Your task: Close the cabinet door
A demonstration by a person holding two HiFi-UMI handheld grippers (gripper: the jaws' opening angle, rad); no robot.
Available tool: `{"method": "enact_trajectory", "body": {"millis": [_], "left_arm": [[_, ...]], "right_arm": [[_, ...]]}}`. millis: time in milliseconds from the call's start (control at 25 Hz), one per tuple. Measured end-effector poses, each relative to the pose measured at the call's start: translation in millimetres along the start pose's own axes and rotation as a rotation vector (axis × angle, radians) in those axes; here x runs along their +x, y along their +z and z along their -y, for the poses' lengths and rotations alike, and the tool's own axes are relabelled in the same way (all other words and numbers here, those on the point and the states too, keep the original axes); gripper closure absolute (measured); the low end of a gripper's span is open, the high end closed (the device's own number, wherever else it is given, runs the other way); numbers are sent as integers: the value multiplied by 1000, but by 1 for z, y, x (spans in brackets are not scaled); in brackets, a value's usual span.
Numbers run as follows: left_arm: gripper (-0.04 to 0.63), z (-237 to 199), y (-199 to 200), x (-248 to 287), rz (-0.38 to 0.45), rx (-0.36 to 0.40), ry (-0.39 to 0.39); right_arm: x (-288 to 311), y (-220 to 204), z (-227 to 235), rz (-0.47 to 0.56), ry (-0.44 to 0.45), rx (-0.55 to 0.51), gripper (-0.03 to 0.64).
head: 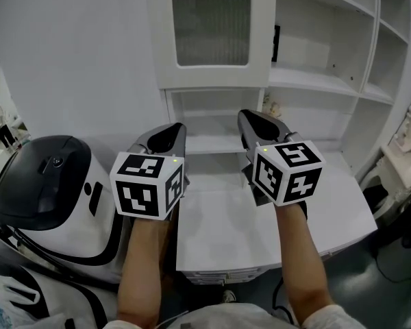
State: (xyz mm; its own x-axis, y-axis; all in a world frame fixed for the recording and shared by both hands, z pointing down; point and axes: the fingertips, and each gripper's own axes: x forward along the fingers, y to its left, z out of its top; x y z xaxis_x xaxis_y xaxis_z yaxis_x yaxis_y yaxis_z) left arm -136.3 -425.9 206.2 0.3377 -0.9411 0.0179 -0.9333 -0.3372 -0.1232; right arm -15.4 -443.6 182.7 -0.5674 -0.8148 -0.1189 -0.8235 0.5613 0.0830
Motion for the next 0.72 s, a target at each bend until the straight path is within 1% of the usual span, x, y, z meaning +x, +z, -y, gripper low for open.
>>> {"method": "enact_trajectory", "body": {"millis": [160,720], "left_arm": [[595,-1,-4,-10,-9,2,12],[595,-3,-9,-26,-17,11,21]], "right_arm": [[-7,-2,-10,-5,25,7,614],[-15,-6,-20,-7,40,12,614]]}}
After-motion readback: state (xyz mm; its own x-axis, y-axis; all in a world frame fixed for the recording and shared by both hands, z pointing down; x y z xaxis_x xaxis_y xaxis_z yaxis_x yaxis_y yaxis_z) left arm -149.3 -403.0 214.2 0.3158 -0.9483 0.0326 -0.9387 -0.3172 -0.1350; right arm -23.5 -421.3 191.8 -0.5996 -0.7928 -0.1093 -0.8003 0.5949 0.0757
